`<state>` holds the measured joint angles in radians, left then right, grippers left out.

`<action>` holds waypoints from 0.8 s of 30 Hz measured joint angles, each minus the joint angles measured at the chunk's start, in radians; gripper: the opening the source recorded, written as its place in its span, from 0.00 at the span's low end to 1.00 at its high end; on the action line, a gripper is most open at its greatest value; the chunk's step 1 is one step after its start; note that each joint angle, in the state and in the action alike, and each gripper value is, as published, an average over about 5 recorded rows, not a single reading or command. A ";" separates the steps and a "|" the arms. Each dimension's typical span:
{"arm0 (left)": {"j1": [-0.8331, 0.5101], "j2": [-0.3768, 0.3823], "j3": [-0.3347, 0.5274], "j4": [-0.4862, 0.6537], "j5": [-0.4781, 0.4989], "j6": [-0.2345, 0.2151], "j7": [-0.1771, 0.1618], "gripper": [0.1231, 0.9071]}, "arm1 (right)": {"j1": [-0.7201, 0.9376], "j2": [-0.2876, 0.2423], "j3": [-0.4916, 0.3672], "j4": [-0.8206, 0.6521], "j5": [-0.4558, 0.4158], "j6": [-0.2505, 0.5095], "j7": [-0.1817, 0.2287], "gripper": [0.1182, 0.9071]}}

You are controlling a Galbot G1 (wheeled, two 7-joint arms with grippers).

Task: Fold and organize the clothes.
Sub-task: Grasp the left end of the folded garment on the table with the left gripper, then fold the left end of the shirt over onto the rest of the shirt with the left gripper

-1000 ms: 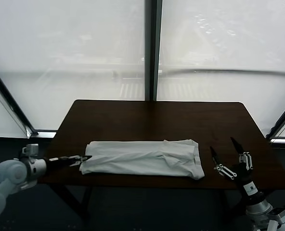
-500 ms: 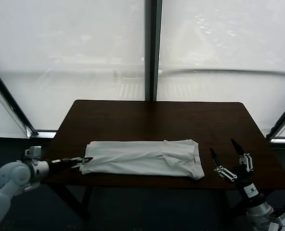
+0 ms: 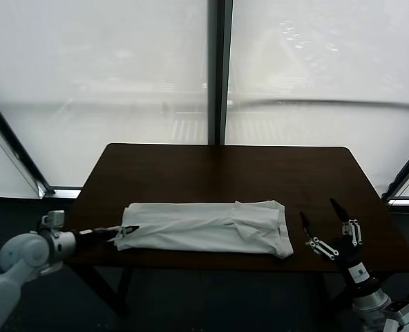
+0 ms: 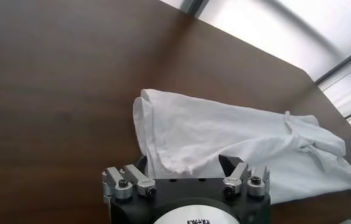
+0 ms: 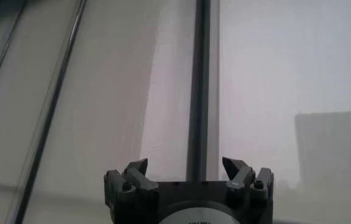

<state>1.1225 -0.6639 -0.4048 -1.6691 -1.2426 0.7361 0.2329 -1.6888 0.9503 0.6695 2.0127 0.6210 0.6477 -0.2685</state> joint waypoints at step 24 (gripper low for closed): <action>0.016 0.009 -0.024 -0.029 0.034 0.002 -0.062 0.06 | 0.017 0.023 -0.026 0.006 -0.025 -0.007 0.008 1.00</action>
<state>1.1387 -0.6553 -0.4291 -1.6986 -1.2085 0.7379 0.1713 -1.6714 0.9734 0.6437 2.0191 0.5958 0.6409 -0.2610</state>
